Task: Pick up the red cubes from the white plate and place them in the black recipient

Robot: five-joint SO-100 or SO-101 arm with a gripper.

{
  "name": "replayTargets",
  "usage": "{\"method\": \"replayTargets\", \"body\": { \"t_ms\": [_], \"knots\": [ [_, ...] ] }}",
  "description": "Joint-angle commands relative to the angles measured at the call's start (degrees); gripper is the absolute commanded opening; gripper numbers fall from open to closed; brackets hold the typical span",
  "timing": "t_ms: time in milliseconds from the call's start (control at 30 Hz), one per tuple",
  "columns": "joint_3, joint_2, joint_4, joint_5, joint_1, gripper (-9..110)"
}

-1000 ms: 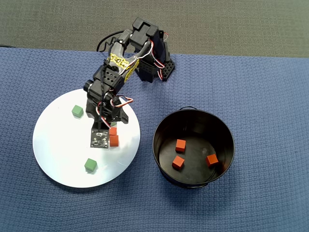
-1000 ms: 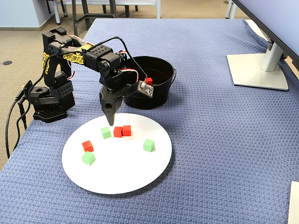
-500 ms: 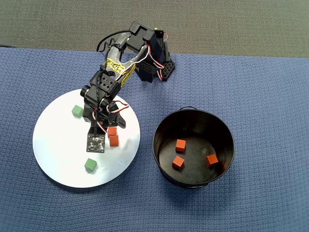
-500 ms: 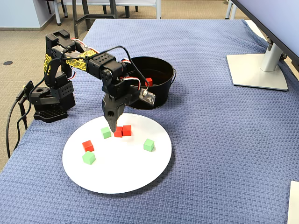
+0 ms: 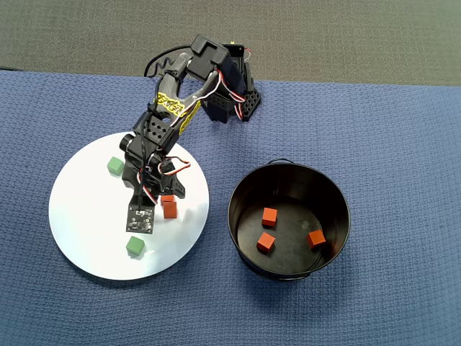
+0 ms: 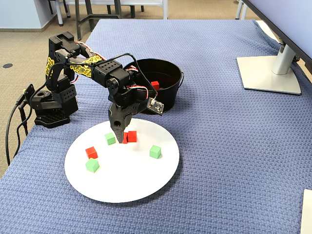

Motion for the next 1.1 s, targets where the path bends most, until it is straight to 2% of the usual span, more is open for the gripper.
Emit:
{"method": "replayTargets", "body": {
  "t_ms": [0, 633, 767, 833, 867, 1067],
  "knots": [
    [-1.1, 0.3, -1.9, 1.6, -0.4, 27],
    [6.4, 2.0, -8.5, 2.7, -1.1, 25],
    [6.2, 2.0, -8.5, 3.4, -1.4, 16],
    [6.0, 2.0, -8.7, 4.1, -1.6, 2],
    [5.9, 1.9, -8.8, 4.5, -1.6, 0],
    [5.9, 1.9, -8.9, 6.3, -2.1, 0]
  ]
}}
